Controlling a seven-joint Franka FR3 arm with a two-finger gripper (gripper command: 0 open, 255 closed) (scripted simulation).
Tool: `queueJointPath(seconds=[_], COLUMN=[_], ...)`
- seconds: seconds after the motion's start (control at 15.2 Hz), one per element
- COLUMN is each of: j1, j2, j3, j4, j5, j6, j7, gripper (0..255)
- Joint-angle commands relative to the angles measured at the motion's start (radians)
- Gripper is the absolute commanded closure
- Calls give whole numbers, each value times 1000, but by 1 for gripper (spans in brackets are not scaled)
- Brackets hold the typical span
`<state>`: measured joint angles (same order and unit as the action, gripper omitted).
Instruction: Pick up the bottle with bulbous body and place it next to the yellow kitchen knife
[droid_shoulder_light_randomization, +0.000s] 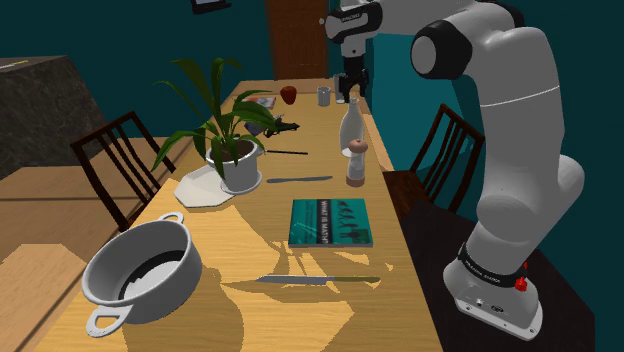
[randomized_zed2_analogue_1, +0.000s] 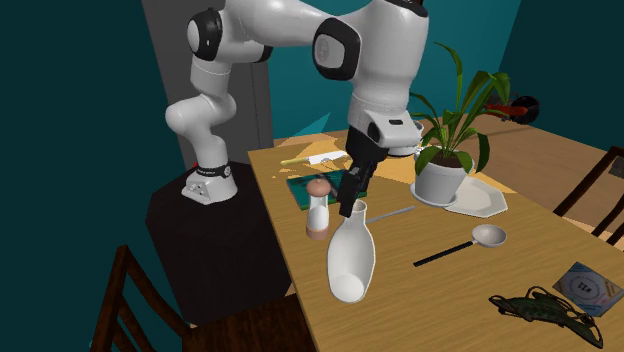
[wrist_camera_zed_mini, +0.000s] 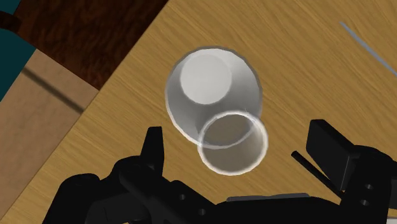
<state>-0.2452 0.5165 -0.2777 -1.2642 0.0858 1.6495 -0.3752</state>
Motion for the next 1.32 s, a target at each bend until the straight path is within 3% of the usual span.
queueJointPath(seconds=[0.0, 0.33, 0.86, 0.92, 1.25], j1=[-3, 3, 3, 3, 3], j2=[17, 8, 8, 8, 8], j3=[2, 3, 3, 3, 3], j4=[3, -86, -86, -86, -86], j5=[5, 5, 5, 5, 5], j6=[14, 94, 93, 93, 93], j7=[-1, -2, -2, -2, -2], gripper=[0, 0, 0, 255, 255])
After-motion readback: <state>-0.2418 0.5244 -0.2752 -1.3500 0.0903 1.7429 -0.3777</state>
